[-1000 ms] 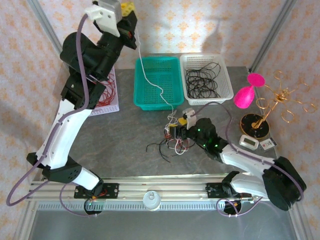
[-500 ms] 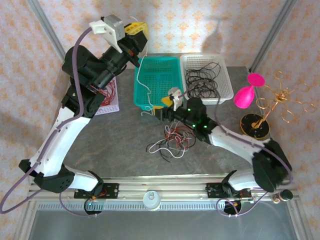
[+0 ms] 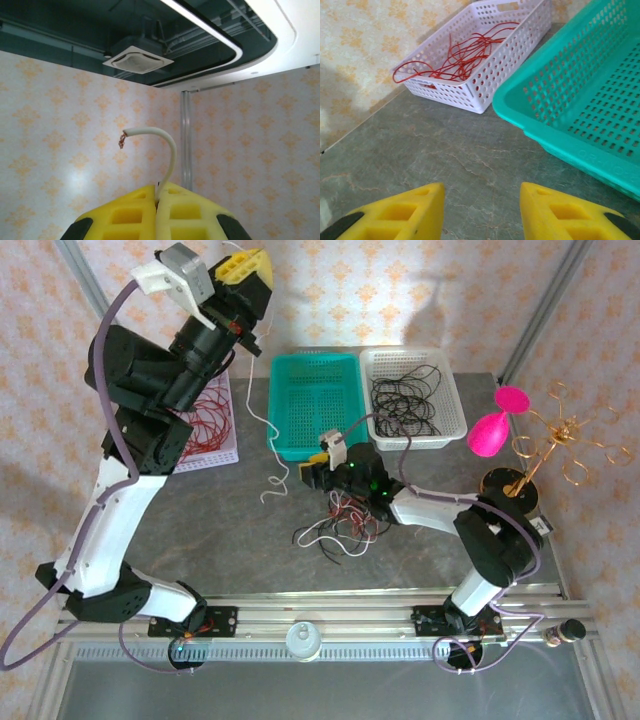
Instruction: Untangle the cables
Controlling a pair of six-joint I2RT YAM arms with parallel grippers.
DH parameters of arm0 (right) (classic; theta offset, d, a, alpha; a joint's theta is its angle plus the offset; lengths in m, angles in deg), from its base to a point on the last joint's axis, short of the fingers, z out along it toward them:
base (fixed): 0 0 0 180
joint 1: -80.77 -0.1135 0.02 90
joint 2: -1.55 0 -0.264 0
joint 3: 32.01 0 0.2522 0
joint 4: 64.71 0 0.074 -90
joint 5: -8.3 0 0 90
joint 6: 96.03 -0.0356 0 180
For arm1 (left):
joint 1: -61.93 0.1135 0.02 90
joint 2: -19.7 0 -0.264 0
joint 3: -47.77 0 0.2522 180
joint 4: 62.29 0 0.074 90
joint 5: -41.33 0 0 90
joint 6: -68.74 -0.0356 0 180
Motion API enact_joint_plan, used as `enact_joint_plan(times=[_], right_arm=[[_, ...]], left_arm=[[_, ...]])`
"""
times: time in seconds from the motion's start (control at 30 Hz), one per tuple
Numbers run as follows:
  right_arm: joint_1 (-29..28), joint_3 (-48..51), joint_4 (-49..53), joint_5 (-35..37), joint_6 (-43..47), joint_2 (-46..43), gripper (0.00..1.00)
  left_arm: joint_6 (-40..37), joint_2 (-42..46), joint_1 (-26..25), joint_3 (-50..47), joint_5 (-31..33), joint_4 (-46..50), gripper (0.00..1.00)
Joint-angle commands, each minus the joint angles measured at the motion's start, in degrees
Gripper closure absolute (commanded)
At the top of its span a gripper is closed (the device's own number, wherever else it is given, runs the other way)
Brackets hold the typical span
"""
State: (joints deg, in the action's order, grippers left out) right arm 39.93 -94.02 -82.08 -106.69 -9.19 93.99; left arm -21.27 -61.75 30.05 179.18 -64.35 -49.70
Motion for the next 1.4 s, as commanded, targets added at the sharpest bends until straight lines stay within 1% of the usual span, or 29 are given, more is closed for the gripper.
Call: enact_joint_plan(times=[0.0,0.1,0.23,0.33,0.57,0.63,0.7,0.8,0.97,1.0,1.1,1.23,1.37], right_arm=[[-0.03,1.38,2.29,2.62,-1.28,-6.22,0.56],[-0.03,4.27,3.86,2.9,-1.99,-10.87,0.56],[0.06,7.47,7.89,8.29,-3.41,-17.46,0.56],[0.14,10.4,10.05,12.9,-4.99,-23.06,0.56],[0.32,15.86,14.57,17.14,-7.56,-34.34,0.55],[0.41,17.12,15.29,18.12,-8.15,-36.62,0.55],[0.48,18.19,15.92,18.94,-8.95,-38.21,0.55],[0.5,18.79,17.44,19.05,-9.81,-39.05,0.55],[0.49,19.14,19.57,18.62,-11.82,-40.04,0.55],[0.48,19.32,19.77,18.57,-12.18,-40.45,0.55],[0.5,19.68,20.93,18.57,-12.99,-41.61,0.56],[0.5,20.03,23.44,19.06,-13.84,-42.85,0.56],[0.5,19.34,28.21,21.48,-15.9,-42.57,0.55]], left_arm=[[-2.43,-2.7,-0.2,1.88,4.83,-0.43,1.0],[-2.76,-3.95,-0.2,1.97,6.73,-2.3,1.0],[-2.71,-6.54,-0.17,4.13,8.13,-4.49,1.0],[-2.8,-9.87,-0.16,8.15,9.41,-5.63,1.0],[-2.15,-17.99,0.36,19.7,10.5,-6.88,1.0],[-1.88,-19.19,0.89,19.68,11.13,-8.73,1.0],[-1.35,-20.59,1.69,18.56,11.06,-11.04,1.0],[0.36,-23.04,3.4,15.72,8.64,-13.93,1.0],[2.89,-27.48,5.51,5.65,5.33,-23.69,1.0],[3.27,-30.42,5.82,4.77,5.31,-24.22,1.0],[4.03,-35.45,6.18,2.98,5.59,-24.05,1.0],[7.08,-37.67,6.2,-4.83,5.56,-28.27,1.0],[9.47,-37.78,6.19,-13.12,7.3,-29.91,1.0]])
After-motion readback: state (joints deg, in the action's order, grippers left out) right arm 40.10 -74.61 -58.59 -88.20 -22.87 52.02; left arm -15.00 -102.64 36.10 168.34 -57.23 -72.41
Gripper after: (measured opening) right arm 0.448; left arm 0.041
